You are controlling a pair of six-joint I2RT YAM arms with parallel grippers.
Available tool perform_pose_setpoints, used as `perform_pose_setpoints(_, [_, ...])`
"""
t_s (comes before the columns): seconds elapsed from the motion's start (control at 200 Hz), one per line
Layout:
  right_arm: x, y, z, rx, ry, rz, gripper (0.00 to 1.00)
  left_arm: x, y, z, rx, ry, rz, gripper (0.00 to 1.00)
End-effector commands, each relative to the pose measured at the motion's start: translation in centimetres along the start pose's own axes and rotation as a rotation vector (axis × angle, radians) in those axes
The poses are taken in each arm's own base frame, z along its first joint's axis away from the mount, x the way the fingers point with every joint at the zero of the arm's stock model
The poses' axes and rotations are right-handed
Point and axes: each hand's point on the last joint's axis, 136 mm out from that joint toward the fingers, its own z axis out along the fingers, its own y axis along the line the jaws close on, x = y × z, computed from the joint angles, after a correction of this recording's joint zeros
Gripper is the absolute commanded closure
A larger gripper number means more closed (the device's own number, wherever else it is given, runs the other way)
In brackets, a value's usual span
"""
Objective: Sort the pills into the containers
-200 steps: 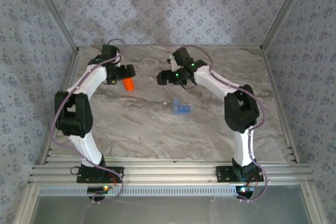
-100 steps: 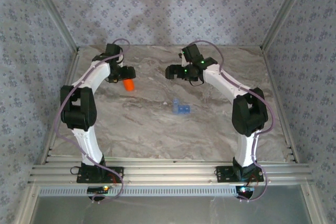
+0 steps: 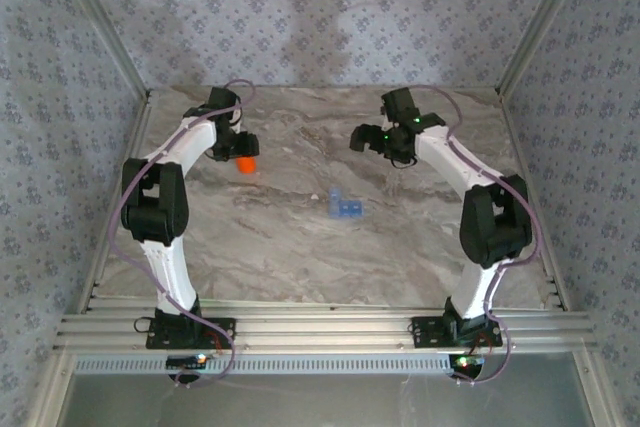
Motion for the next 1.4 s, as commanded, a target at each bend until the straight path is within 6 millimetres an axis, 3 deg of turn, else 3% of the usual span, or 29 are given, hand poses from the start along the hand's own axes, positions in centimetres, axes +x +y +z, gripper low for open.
perform_pose_setpoints(0.0, [-0.8,-1.4,-1.1,-0.055,-0.034,0.127,0.00,-0.4,-0.7,-0.3,0.024,-0.001,0.026,0.47])
perform_pose_setpoints(0.145, [-1.2,-3.2,-2.6,0.007,-0.123,0.112,0.00,-0.3,-1.5,-0.7,0.051,0.000,0.045,0.70])
perform_pose_setpoints(0.22, [-0.7,-3.5,-2.8,-0.007,-0.102,0.099,0.00,-0.1,-2.1,-1.3,0.058,-0.003,0.060,0.74])
perform_pose_setpoints(0.41, [0.8,-2.8,-2.6,-0.067,-0.064,0.032,0.00,1.4,-5.5,-3.1,0.083,-0.006,0.159,0.75])
perform_pose_setpoints(0.575, [2.9,-1.3,-2.2,-0.086,-0.011,-0.044,0.00,4.2,-8.6,-4.4,0.113,0.001,0.228,0.75])
perform_pose_setpoints(0.72, [4.3,-1.3,-2.2,-0.032,0.005,-0.104,0.00,6.5,-10.7,-5.1,0.117,0.000,0.282,0.75])
perform_pose_setpoints(0.97, [4.5,-5.7,-3.1,0.263,-0.006,-0.070,0.00,9.6,-12.5,-5.1,0.111,0.014,0.345,0.75])
perform_pose_setpoints(1.1, [3.9,-6.6,-4.4,0.317,-0.014,-0.128,0.00,10.6,-13.0,-4.9,0.096,0.023,0.384,0.75])
perform_pose_setpoints(1.18, [3.5,-8.3,-4.9,0.382,-0.021,-0.118,0.00,11.0,-13.2,-4.9,0.092,0.026,0.398,0.75])
perform_pose_setpoints(1.394, [4.1,-9.2,-4.9,0.252,0.001,-0.024,0.00,11.7,-13.5,-4.3,0.076,0.029,0.424,0.75])
